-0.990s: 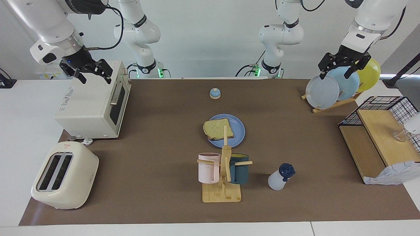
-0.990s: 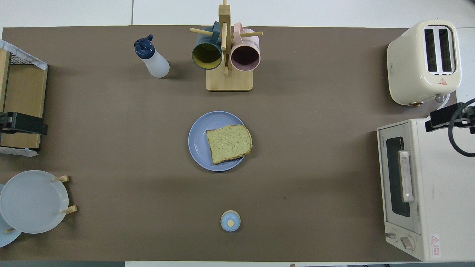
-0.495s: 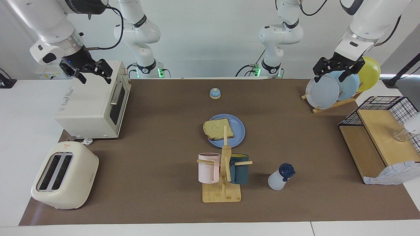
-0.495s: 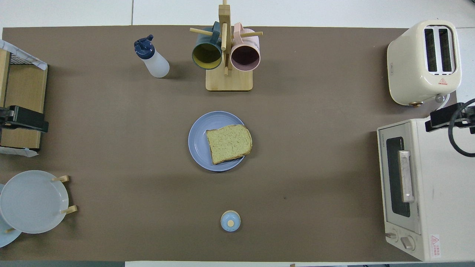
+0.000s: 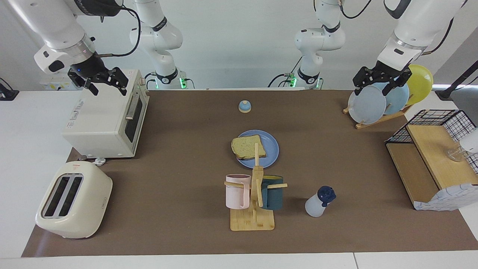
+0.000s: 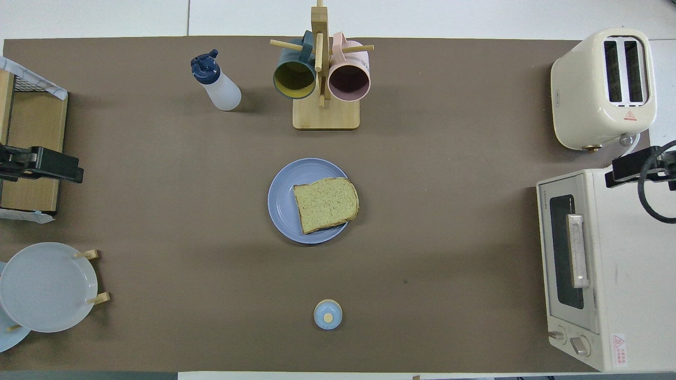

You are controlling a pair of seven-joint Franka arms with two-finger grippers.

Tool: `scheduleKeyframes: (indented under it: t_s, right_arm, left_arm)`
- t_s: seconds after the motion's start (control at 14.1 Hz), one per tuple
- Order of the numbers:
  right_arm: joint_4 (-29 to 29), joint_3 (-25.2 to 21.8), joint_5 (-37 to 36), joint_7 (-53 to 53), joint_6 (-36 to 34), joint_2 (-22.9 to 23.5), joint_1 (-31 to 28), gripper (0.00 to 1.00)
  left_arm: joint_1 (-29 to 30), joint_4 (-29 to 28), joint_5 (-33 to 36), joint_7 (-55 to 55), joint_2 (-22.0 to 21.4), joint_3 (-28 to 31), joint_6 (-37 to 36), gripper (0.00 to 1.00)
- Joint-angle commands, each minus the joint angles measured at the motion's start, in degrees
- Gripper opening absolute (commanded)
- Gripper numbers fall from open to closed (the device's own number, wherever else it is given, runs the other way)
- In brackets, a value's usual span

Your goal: Put bread on plate and add seasoning

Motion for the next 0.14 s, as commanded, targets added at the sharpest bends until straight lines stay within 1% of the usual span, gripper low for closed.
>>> scheduleKeyframes:
  t_s: [0.0,0.07]
  right_arm:
    - [-0.22,0.25,-0.34,-1.60,0.14,-0.15,-0.17,1.00]
    - [-0.22,0.25,-0.34,-1.51,0.32,-0.15,-0.17,1.00]
  left_arm:
    - [-1.28,-0.39,-0.46,-0.72,-0.09,1.38,0.79,1.00]
    - [-1.02,-0.31,-0.46,-0.72,-0.09,1.38,0.71,1.00]
